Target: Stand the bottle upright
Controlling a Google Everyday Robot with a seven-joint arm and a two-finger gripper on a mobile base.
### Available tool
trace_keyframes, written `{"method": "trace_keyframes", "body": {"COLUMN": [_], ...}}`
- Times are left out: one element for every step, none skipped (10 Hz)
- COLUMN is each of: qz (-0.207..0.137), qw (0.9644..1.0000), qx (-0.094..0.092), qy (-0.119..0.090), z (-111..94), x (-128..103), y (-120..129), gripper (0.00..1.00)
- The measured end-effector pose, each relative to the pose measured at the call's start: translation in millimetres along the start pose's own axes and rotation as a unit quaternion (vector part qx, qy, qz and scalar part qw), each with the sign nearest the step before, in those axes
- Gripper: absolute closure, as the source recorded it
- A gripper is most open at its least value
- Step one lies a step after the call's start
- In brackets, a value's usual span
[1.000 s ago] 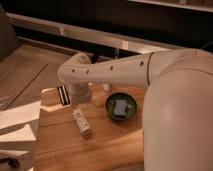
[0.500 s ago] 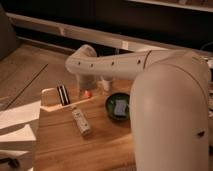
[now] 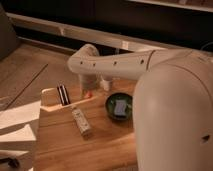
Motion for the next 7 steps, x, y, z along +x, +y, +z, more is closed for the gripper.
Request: {"method": "trace_keyframes", "body": {"qz": [-0.011, -0.033, -0.045, -0.060, -0.071, -0.079, -0.082], "qw": [0.9999, 0.9992, 0.9985, 0.9971, 0.9956, 0.9942, 0.9927], "qx": [0.002, 0.006, 0.007, 0.002, -0.002, -0.002, 0.000], "qy": [0.012, 0.023, 0.031, 0.046, 0.061, 0.074, 0.088], "z": [2, 6, 11, 21, 33, 41, 53], "x": [-1, -5, -7, -10, -11, -11, -10], "y": [11, 28, 37, 51, 62, 68, 70], "gripper": [0.35, 0.35, 0.35, 0.35, 0.35, 0.35, 0.35]}}
